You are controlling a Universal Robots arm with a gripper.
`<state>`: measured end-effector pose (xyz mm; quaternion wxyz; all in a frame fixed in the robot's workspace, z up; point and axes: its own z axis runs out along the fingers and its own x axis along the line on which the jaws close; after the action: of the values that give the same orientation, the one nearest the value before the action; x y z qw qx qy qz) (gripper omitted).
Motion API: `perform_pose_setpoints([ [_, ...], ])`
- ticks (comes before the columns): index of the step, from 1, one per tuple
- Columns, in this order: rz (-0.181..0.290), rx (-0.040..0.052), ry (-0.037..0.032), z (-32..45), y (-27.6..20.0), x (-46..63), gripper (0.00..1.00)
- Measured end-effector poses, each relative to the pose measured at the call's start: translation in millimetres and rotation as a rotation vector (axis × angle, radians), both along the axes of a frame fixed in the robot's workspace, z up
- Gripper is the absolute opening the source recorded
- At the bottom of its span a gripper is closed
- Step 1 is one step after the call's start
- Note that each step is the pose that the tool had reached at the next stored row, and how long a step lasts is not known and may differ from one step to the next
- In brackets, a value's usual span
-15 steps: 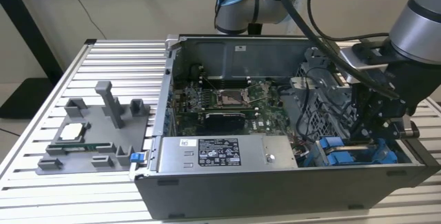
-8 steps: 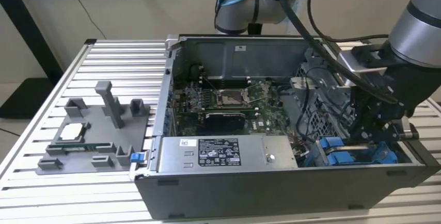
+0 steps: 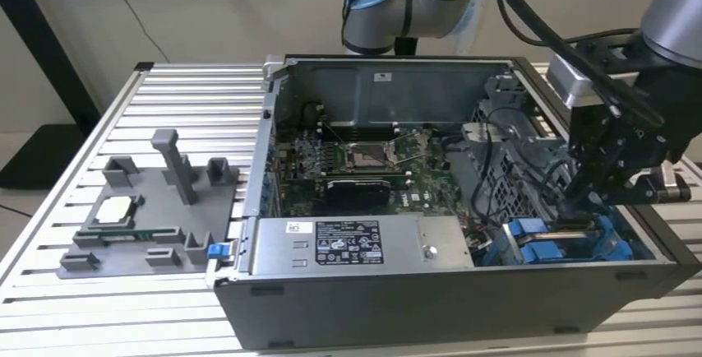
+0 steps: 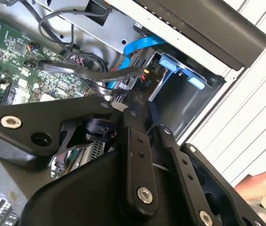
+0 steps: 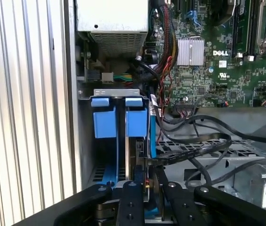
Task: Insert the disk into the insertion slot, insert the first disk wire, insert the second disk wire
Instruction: 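Insert the second disk wire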
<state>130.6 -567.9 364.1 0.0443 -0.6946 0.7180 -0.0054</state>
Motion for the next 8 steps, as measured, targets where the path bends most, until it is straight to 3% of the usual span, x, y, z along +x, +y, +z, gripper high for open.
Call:
perform_pose_setpoints([
  [8, 0.000, -0.0002, 0.0001, 6.6, 0.0, 0.0, 1.00],
])
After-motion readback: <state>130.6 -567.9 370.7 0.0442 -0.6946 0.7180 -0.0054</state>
